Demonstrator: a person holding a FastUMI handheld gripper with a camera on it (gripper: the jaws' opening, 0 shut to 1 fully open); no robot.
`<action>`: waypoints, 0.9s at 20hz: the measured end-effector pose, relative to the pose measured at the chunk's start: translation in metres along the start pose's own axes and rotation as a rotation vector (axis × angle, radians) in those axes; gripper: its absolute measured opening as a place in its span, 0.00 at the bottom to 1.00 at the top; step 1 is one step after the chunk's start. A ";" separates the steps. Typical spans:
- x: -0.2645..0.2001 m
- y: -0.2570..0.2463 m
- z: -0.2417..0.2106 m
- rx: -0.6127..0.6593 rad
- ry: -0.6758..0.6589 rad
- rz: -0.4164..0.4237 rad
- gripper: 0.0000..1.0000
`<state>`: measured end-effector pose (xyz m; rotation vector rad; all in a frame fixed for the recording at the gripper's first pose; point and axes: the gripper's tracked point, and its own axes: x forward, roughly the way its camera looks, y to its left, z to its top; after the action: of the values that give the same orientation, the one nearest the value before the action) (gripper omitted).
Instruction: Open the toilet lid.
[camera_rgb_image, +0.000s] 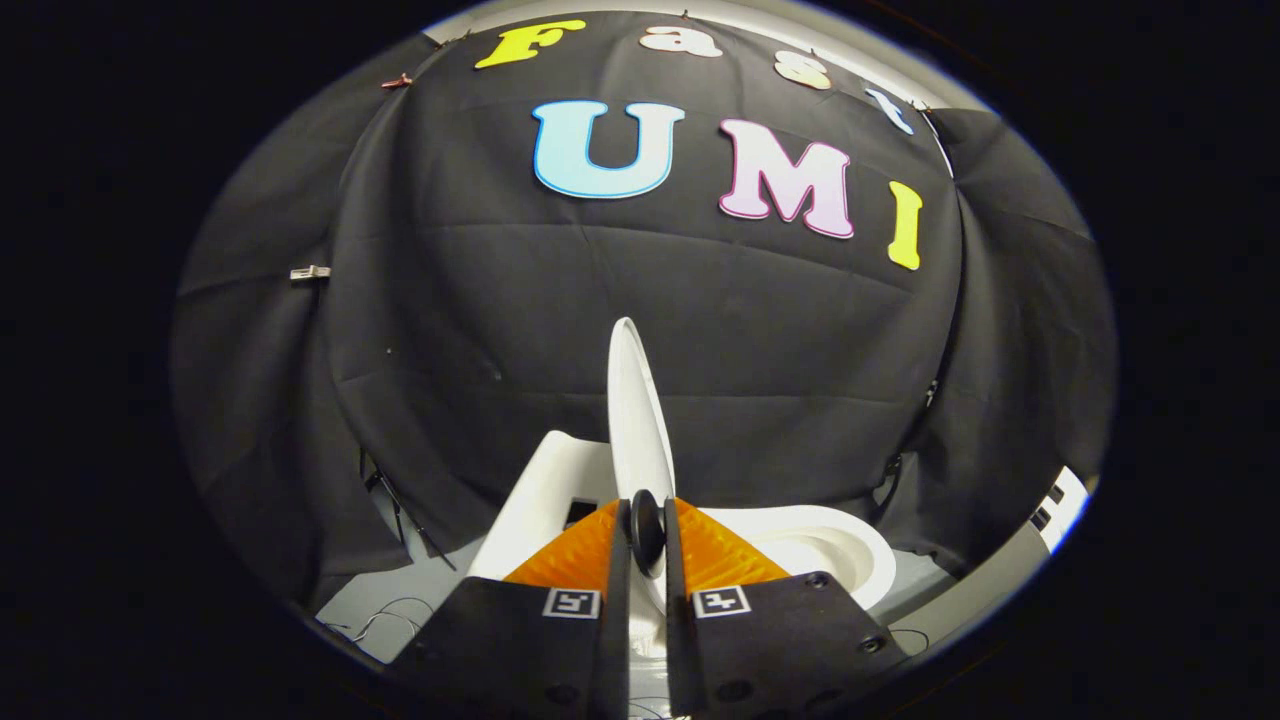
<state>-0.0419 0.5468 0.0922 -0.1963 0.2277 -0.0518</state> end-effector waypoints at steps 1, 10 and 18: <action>0.000 -0.001 0.000 -0.003 0.000 0.008 0.22; -0.004 0.001 -0.004 0.011 0.016 0.084 1.00; -0.027 -0.007 -0.001 0.016 0.010 0.187 1.00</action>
<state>-0.0690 0.5420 0.0984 -0.1584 0.2549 0.1310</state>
